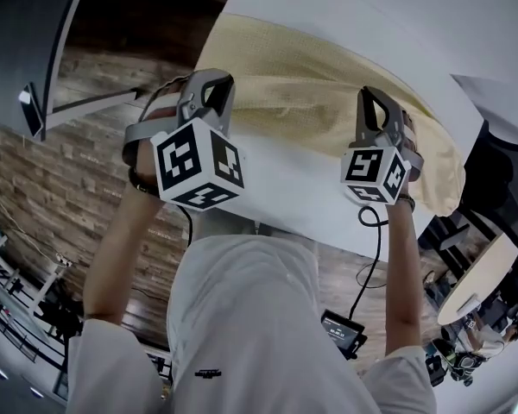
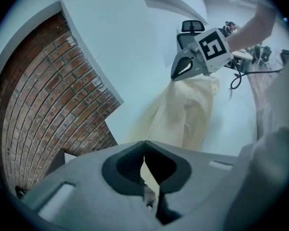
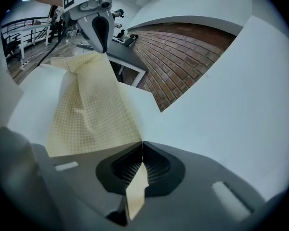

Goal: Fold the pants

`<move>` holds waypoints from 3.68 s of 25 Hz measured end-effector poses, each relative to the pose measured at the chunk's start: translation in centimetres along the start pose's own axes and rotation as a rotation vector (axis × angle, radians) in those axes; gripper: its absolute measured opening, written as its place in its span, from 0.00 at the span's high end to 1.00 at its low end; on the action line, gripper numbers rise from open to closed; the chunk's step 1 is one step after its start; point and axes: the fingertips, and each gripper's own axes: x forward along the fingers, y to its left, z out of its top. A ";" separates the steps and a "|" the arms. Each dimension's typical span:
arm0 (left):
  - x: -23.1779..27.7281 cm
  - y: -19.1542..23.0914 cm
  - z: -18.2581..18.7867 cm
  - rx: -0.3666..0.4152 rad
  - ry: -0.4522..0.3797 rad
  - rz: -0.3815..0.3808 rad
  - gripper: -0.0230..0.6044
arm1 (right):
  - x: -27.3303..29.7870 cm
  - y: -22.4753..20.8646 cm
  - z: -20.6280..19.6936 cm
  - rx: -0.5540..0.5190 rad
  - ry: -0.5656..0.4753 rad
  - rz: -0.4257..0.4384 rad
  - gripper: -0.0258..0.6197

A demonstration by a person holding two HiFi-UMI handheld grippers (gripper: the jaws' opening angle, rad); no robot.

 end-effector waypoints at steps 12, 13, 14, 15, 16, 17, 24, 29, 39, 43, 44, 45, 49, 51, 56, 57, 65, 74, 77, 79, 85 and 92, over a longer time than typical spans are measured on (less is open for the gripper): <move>5.0 4.5 0.9 0.148 0.088 -0.108 0.95 | 3.3 -3.0 0.8 -0.055 0.009 0.017 0.95; 5.6 4.7 0.9 0.155 0.096 -0.115 0.95 | 3.7 -3.0 0.7 -0.059 0.014 0.021 0.94; 6.1 4.9 0.9 0.162 0.103 -0.120 0.95 | 4.1 -3.0 0.6 -0.061 0.019 0.026 0.94; 6.7 5.0 1.0 0.168 0.109 -0.124 0.95 | 4.6 -3.1 0.5 -0.061 0.024 0.031 0.95; 7.2 5.2 1.1 0.172 0.113 -0.130 0.95 | 5.0 -3.1 0.4 -0.061 0.029 0.036 0.95; 7.8 5.4 1.2 0.171 0.116 -0.137 0.95 | 5.5 -3.2 0.3 -0.059 0.035 0.042 0.94; 11.9 6.2 0.5 0.125 0.160 -0.183 0.95 | 8.6 -2.4 -0.5 -0.049 0.091 0.089 0.94; 13.0 6.0 -0.2 0.104 0.162 -0.174 0.94 | 9.8 -1.4 -1.3 -0.046 0.114 0.111 0.93; 11.5 8.1 -1.6 -0.090 0.070 -0.142 0.54 | 9.9 -2.0 -1.0 0.020 0.122 0.092 0.84; 9.5 7.6 -1.9 -0.111 0.026 -0.107 0.54 | 8.3 -2.3 1.2 0.071 0.066 0.069 0.83; 9.1 7.3 -2.1 -0.107 0.020 -0.100 0.54 | 7.9 -2.1 2.0 0.074 0.050 0.070 0.83; 8.7 7.0 -2.2 -0.103 0.015 -0.094 0.54 | 7.4 -1.9 2.8 0.077 0.031 0.076 0.83; 7.4 5.9 -2.6 -0.126 -0.019 -0.081 0.54 | 5.5 0.5 6.6 0.033 -0.089 0.154 0.82; 6.6 5.2 -2.9 -0.141 -0.033 -0.085 0.54 | 4.6 2.5 8.5 -0.038 -0.149 0.220 0.79; 4.6 2.5 -4.2 -0.160 -0.056 -0.092 0.54 | 3.4 7.6 11.1 -0.240 -0.237 0.381 0.72; 4.2 2.0 -4.4 -0.160 -0.058 -0.093 0.54 | 3.3 8.4 11.3 -0.272 -0.242 0.402 0.72; 2.2 -3.1 -7.1 -0.157 -0.086 -0.129 0.54 | 3.8 12.7 12.6 -0.574 -0.254 0.461 0.67; 2.6 -6.0 -10.4 -0.244 -0.064 -0.113 0.54 | 4.9 14.8 12.2 -0.809 -0.241 0.462 0.66; 3.0 -6.6 -11.1 -0.250 -0.055 -0.099 0.54 | 5.5 14.9 11.9 -0.901 -0.230 0.415 0.66; 3.3 -6.9 -11.6 -0.262 -0.048 -0.078 0.54 | 5.6 14.7 12.4 -0.939 -0.247 0.343 0.74; 3.8 -5.6 -11.6 -0.287 -0.058 0.035 0.57 | 4.1 13.0 15.5 -0.718 -0.317 0.300 0.90; 2.3 -1.9 -11.2 -0.348 -0.092 0.184 0.91 | 3.2 10.1 20.5 -0.600 -0.359 0.307 0.91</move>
